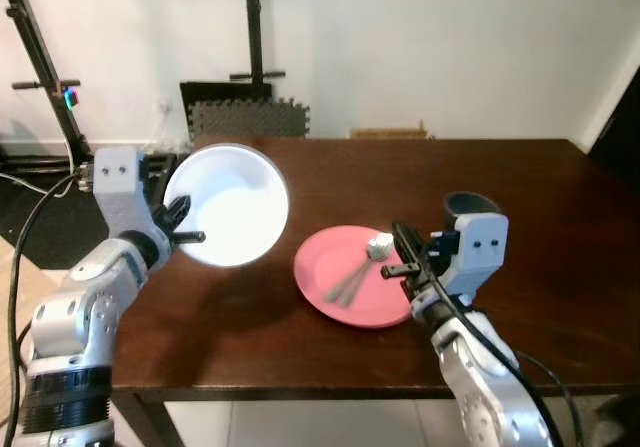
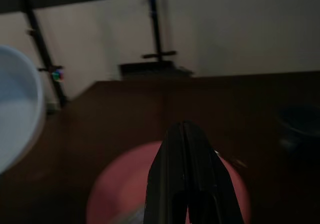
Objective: Setting the table
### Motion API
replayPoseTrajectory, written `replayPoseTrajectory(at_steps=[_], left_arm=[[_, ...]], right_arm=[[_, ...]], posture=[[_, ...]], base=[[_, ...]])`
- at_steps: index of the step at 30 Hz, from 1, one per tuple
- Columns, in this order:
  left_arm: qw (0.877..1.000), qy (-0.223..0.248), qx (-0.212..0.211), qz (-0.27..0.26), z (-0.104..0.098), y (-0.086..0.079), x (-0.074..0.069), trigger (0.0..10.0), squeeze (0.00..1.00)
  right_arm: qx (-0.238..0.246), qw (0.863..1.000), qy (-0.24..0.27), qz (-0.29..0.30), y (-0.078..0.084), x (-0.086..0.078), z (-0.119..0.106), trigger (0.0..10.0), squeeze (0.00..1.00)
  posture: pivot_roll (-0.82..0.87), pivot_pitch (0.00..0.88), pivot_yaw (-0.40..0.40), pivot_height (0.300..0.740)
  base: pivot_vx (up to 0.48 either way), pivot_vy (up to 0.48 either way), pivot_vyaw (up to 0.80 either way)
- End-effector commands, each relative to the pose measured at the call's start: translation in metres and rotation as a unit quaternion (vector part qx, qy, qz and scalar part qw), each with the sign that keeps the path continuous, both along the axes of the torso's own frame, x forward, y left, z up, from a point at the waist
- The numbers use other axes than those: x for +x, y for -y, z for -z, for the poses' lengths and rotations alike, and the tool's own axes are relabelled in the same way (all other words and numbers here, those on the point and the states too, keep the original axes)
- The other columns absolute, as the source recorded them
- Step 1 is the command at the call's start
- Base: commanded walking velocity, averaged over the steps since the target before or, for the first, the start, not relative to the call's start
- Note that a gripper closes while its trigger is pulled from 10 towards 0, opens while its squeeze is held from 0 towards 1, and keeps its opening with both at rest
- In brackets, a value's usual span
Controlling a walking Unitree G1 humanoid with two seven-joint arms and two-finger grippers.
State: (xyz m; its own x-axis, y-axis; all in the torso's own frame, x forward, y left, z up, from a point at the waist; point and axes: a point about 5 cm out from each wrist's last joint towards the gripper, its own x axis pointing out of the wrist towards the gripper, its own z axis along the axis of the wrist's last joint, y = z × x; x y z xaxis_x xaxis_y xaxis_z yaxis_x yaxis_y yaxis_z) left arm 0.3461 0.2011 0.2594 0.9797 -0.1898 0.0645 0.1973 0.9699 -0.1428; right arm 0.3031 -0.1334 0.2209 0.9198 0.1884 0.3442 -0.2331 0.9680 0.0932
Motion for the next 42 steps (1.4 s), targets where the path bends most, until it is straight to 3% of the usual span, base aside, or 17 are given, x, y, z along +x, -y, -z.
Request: replayPoseTrajectory(at_steps=[1, 7, 26, 42], left_arm=[[1.000, 0.005, 0.002, -0.001, -0.001, -0.002, -0.002, 10.0, 0.00], [1.000, 0.007, 0.007, -0.002, -0.002, -0.002, -0.001, 10.0, 0.00], [1.000, 0.008, 0.016, 0.000, 0.000, 0.001, -0.001, 10.0, 0.00], [1.000, 0.008, 0.024, 0.003, 0.002, 0.004, -0.002, 10.0, 0.00]], right_arm=[[0.000, 1.000, -0.004, 0.000, -0.002, -0.001, 0.003, 10.0, 0.00], [0.000, 1.000, -0.004, 0.001, -0.002, -0.001, 0.003, 10.0, 0.00], [-0.002, 1.000, -0.005, 0.014, 0.002, 0.000, 0.005, 10.0, 0.00], [-0.002, 0.999, -0.008, 0.034, 0.008, 0.003, 0.005, 10.0, 0.00]], posture=[[0.04, 0.041, 0.010, 0.740], [0.04, 0.041, 0.010, 0.740], [0.04, 0.035, 0.012, 0.740], [0.04, 0.029, 0.008, 0.740]], base=[[-0.428, 0.000, 0.00], [-0.371, 0.000, 0.00], [0.000, 0.000, 0.00], [0.000, 0.000, 0.80]])
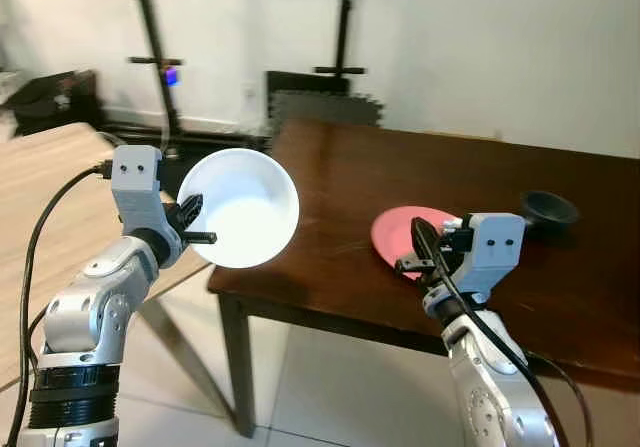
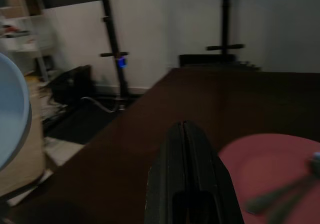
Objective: Setting the table
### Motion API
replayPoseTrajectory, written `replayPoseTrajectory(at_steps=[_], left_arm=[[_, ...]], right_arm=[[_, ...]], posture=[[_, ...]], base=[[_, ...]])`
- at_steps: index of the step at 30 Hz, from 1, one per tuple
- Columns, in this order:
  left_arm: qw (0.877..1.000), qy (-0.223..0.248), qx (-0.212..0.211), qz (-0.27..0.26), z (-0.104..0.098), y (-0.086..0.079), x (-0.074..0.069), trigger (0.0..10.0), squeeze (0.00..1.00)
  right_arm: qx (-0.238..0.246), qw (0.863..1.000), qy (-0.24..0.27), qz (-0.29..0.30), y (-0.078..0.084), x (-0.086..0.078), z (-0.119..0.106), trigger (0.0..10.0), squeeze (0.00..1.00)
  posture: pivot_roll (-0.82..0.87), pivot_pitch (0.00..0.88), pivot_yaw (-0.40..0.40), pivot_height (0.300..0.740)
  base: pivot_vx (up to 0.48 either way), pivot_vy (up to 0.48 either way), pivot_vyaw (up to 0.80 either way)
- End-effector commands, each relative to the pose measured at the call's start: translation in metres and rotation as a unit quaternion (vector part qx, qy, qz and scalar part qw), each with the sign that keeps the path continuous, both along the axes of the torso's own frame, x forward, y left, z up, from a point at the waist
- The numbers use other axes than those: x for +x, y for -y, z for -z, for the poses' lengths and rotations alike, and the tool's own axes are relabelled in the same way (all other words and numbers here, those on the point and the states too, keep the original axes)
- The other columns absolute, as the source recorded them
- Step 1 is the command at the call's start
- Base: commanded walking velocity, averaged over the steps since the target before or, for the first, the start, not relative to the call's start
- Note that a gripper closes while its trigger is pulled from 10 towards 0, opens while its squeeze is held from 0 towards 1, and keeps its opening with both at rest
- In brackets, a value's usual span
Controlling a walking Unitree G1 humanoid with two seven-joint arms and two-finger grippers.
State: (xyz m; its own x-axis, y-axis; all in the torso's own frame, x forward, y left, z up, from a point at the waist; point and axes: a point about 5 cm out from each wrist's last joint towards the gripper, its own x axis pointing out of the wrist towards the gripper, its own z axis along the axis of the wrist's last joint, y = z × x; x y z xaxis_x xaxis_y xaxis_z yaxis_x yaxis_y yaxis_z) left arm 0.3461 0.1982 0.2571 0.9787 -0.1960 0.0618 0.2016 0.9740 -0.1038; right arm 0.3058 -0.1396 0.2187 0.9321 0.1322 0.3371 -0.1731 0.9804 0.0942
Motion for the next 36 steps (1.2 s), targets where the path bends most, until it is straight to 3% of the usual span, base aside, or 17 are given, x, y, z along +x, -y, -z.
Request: replayPoseTrajectory(at_steps=[1, 36], left_arm=[[1.000, 0.006, 0.005, 0.001, -0.0001, 0.0012, -0.0019, 10.0, 0.00], [1.000, 0.005, 0.005, 0.001, -0.0023, 0.0053, 0.0004, 10.0, 0.00]], right_arm=[[-0.001, 1.000, -0.004, 0.004, 0.0016, 0.0003, 0.0029, 10.0, 0.00], [0.008, 1.000, -0.002, 0.005, 0.0014, -0.0010, 0.0039, 10.0, 0.00]], posture=[[0.04, 0.029, 0.008, 0.740], [0.05, 0.042, 0.015, 0.740]], base=[[0.000, 0.000, 0.80], [0.000, 0.000, 0.80]])
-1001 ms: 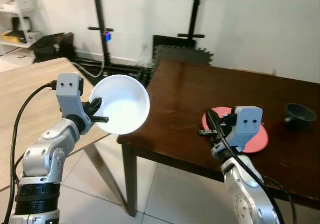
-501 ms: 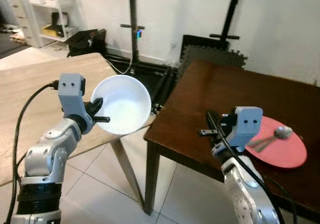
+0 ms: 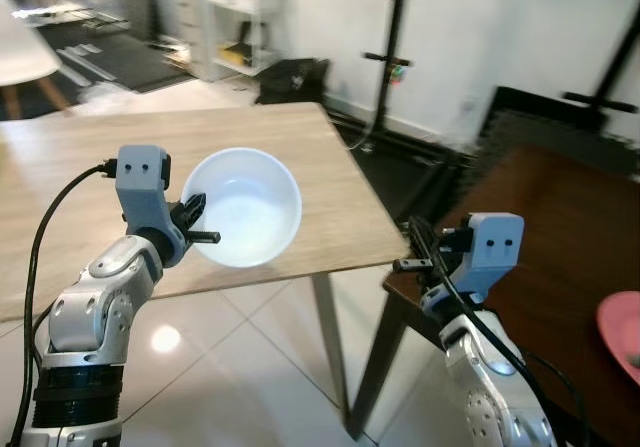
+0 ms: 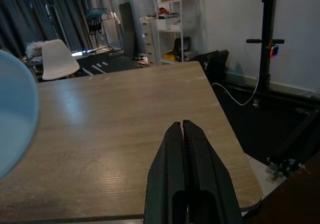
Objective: Setting the table
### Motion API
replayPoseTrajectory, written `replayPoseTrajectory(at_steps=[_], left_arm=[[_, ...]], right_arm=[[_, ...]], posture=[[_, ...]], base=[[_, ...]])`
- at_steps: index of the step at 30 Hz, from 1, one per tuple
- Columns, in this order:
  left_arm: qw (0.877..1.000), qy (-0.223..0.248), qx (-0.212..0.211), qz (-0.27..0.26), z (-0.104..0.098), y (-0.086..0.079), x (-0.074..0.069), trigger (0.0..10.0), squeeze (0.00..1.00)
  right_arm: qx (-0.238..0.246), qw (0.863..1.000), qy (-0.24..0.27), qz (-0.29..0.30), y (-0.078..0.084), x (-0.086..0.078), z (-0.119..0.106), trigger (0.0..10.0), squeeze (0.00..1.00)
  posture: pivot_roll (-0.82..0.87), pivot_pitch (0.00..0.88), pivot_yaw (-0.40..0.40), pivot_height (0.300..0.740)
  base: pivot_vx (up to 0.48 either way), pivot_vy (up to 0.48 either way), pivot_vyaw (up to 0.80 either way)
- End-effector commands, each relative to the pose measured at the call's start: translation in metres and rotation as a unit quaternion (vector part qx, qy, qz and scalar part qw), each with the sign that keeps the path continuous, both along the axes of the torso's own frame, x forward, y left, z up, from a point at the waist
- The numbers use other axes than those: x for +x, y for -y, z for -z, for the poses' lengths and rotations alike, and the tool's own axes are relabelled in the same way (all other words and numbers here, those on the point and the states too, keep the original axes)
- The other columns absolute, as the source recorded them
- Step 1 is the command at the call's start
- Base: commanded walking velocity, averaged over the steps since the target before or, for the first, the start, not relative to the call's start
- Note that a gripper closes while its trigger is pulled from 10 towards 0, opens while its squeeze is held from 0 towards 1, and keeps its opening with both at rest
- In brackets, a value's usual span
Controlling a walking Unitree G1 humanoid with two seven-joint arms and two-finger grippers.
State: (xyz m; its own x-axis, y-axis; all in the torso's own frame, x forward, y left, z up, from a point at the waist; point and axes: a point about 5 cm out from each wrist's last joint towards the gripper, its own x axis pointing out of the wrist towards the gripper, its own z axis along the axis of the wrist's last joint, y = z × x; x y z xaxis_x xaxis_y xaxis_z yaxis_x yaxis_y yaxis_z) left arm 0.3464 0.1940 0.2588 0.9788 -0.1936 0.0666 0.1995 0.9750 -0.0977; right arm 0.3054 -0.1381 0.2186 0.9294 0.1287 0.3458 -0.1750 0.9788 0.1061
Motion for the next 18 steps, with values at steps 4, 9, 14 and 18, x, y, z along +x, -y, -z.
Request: replayPoseTrajectory(at_steps=[4, 9, 14, 18], left_arm=[[1.000, 0.005, 0.005, -0.001, -0.0019, 0.0004, 0.0007, 10.0, 0.00], [1.000, 0.004, 0.005, -0.004, -0.0023, -0.0010, 0.0009, 10.0, 0.00], [1.000, 0.004, 0.003, -0.007, -0.0024, -0.0015, 0.0011, 10.0, 0.00], [1.000, 0.007, -0.004, -0.011, -0.0024, -0.0024, 0.0015, 10.0, 0.00]], right_arm=[[0.002, 1.000, -0.006, 0.007, 0.0036, -0.0008, 0.0042, 10.0, 0.00], [0.004, 1.000, -0.005, 0.009, 0.0043, -0.0010, 0.0036, 10.0, 0.00], [0.004, 1.000, -0.005, 0.011, 0.0052, -0.0008, 0.0033, 10.0, 0.00], [0.005, 1.000, -0.005, 0.012, 0.0056, -0.0007, 0.0032, 10.0, 0.00]], posture=[[0.05, 0.043, 0.014, 0.740], [0.05, 0.043, 0.013, 0.740], [0.05, 0.044, 0.012, 0.740], [0.04, 0.042, 0.012, 0.740]], base=[[0.000, 0.000, 0.80], [0.000, 0.000, 0.80], [0.000, 0.000, 0.80], [0.000, 0.000, 0.80]])
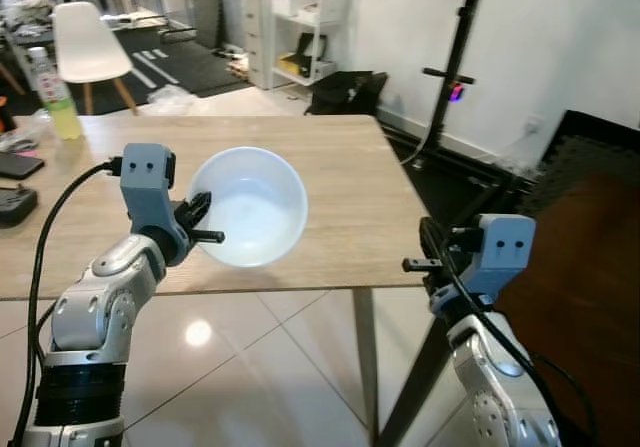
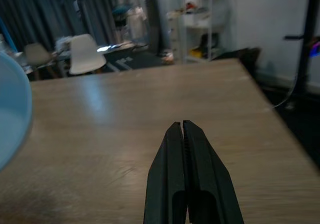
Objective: Setting the table
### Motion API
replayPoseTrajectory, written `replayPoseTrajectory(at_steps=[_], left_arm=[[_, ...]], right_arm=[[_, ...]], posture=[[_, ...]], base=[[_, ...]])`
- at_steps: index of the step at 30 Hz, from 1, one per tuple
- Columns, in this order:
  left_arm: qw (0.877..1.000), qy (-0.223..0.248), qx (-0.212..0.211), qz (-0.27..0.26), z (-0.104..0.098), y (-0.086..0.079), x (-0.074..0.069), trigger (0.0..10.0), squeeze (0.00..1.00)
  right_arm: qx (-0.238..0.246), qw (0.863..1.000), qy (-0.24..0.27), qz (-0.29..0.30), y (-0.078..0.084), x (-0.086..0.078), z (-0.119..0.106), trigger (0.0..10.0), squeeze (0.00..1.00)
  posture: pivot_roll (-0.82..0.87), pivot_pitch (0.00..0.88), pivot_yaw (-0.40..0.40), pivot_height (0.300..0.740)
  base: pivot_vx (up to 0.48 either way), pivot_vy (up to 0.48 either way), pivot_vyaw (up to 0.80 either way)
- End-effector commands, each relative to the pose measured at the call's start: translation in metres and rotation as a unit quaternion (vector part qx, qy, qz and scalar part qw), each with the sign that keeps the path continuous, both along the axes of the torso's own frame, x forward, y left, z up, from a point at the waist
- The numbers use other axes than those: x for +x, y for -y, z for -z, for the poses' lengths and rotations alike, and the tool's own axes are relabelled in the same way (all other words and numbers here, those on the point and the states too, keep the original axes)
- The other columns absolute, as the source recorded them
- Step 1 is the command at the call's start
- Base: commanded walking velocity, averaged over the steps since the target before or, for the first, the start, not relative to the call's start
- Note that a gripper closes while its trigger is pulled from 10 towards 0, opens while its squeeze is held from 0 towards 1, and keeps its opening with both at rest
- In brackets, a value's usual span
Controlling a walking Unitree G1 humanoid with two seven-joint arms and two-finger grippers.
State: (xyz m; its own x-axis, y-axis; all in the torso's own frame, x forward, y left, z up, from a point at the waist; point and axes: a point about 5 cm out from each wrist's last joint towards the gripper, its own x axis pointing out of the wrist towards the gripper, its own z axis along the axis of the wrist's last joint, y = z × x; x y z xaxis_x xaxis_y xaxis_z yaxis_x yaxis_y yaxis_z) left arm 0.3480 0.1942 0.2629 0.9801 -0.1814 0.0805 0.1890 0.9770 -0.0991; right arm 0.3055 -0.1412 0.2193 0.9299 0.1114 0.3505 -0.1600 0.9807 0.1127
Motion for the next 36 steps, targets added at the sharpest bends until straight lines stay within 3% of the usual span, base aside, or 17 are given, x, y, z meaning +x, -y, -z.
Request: replayPoseTrajectory(at_steps=[1, 9, 20, 36], left_arm=[[1.000, 0.003, -0.004, -0.003, 0.0011, -0.0017, 0.0001, 10.0, 0.00], [1.000, 0.002, -0.002, -0.003, 0.0017, -0.0009, 0.0013, 10.0, 0.00], [1.000, 0.002, -0.007, -0.023, 0.0025, -0.0034, 0.0051, 10.0, 0.00], [0.999, 0.005, -0.005, -0.037, 0.0001, -0.0060, 0.0061, 10.0, 0.00]], right_arm=[[0.001, 1.000, -0.006, 0.005, 0.0028, -0.0004, 0.0037, 10.0, 0.00], [0.002, 1.000, -0.008, 0.013, 0.0047, 0.0007, 0.0036, 10.0, 0.00], [0.008, 1.000, -0.005, 0.023, 0.0067, 0.0007, 0.0028, 10.0, 0.00], [0.008, 1.000, -0.007, 0.023, 0.0064, 0.0003, 0.0035, 10.0, 0.00]], posture=[[0.04, 0.040, 0.011, 0.740], [0.04, 0.035, 0.012, 0.740], [0.04, 0.033, 0.013, 0.740], [0.04, 0.043, 0.012, 0.740]], base=[[0.000, 0.000, 0.80], [0.000, 0.000, 0.79], [0.000, 0.000, 0.00], [0.432, 0.000, 0.00]])
